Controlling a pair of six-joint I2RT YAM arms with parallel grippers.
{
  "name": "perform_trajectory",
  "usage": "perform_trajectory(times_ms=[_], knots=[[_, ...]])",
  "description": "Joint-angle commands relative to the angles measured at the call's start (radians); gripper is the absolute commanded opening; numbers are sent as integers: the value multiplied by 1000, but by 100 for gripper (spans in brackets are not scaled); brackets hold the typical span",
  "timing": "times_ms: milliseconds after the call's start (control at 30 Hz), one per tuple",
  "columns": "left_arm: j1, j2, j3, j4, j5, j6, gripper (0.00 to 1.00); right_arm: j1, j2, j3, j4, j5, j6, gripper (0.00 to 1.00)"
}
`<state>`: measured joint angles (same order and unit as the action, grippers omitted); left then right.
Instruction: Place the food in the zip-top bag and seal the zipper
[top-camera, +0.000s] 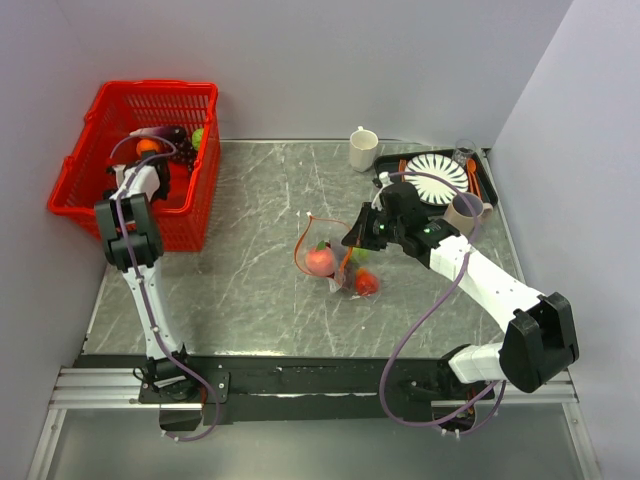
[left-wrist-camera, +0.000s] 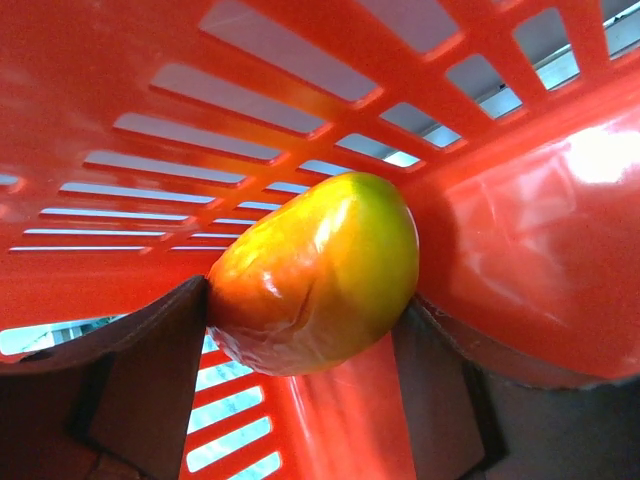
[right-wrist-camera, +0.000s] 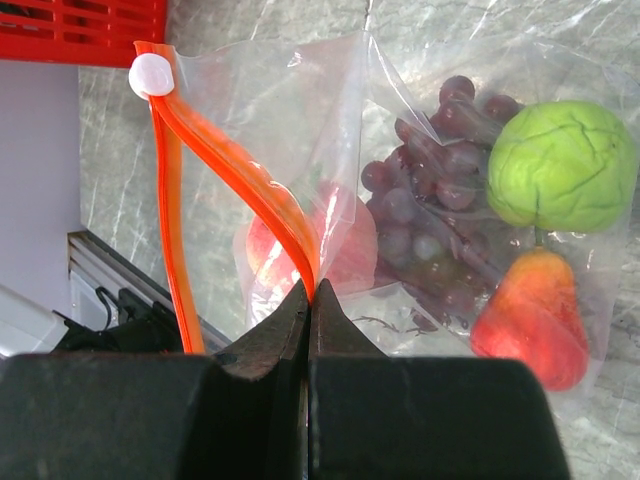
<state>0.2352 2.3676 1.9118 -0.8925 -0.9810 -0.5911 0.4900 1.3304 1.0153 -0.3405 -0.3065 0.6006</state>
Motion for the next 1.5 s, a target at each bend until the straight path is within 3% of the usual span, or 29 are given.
perform_trajectory(times_ms=[0, 300, 567, 800, 933, 1167, 1300, 1367, 1467], knots=[[3, -96, -40, -29, 48, -59, 66, -7, -33, 43, -9, 9, -16, 0], [-111, -421, -120, 20, 266, -18, 58, -7, -31, 45, -12, 10, -22, 0], [-137, -576, -62, -17, 283, -26, 53, -5, -34, 66, -23, 3, -18, 0], [-215, -824, -86, 88, 294, -6, 47, -5, -33, 121, -75, 32, -28, 0], [-229, -955, -138, 162, 457, -3, 39, -5, -42, 140, -89, 38, -22, 0], [-263, -1149, -348, 320, 934, -101, 30, -7, -74, 137, -75, 30, 19, 0], [-328, -1241, -583, 544, 1334, -275, 25, -5, -60, 160, -75, 9, 31, 0], [-375, -1265, -657, 642, 1412, -347, 23, -5, -47, 166, -69, -14, 44, 0], [-493, -1304, -778, 800, 1420, -418, 22, -4, -30, 190, -72, -26, 54, 0]])
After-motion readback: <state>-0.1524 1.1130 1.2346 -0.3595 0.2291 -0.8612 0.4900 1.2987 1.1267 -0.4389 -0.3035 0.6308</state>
